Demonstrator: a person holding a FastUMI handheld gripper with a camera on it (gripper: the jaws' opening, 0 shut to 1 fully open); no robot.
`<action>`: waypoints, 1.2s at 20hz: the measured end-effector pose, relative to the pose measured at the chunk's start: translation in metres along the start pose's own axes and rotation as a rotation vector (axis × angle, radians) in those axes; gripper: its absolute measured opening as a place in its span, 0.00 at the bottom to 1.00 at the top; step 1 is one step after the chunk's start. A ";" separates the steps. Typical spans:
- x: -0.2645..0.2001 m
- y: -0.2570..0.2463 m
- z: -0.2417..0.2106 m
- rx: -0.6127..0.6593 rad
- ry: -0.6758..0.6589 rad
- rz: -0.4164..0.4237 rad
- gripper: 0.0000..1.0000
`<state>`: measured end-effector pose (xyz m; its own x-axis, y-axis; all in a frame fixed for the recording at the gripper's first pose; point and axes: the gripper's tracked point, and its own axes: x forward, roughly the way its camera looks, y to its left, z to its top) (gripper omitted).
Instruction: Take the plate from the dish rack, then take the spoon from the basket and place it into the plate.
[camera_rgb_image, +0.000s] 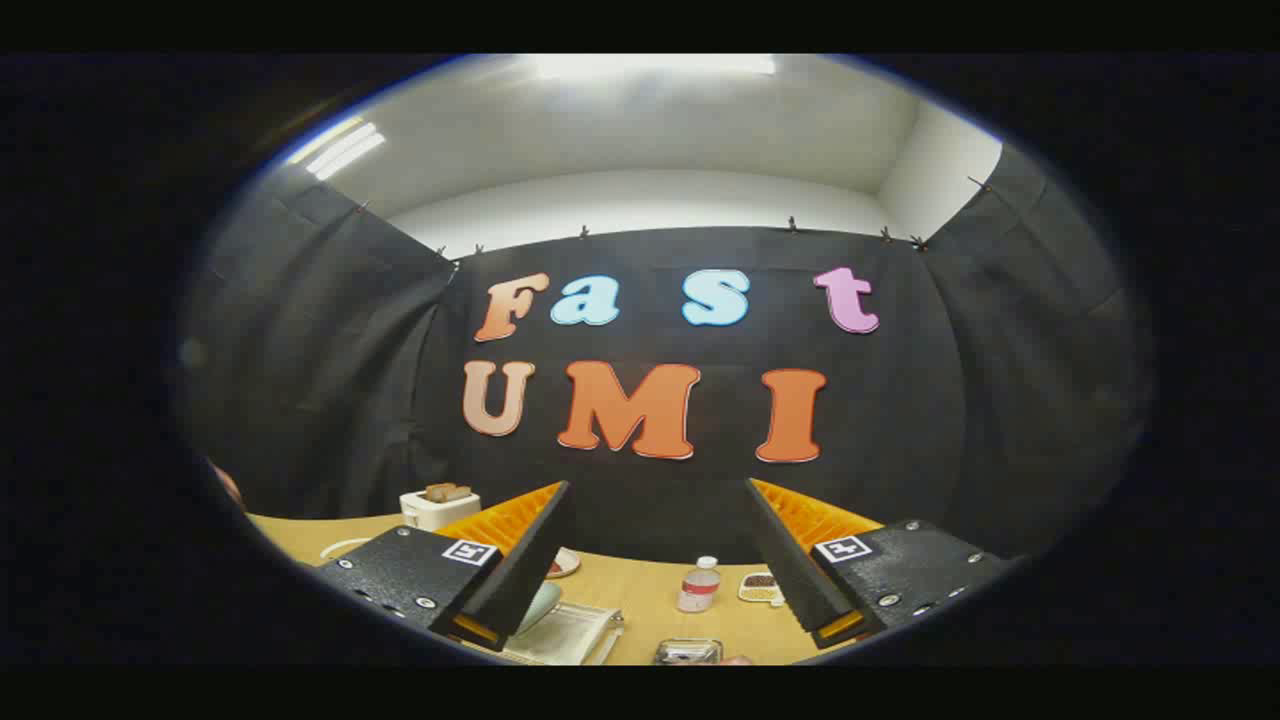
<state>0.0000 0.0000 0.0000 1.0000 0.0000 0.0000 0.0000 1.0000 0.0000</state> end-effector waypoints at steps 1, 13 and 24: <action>0.002 0.006 0.002 0.005 0.000 0.012 0.99; 0.021 0.043 0.002 0.018 0.029 0.058 1.00; 0.031 0.056 -0.008 0.006 0.109 0.082 0.99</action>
<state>0.0308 0.0560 -0.0078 0.9907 0.0824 -0.1083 -0.0817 0.9966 0.0109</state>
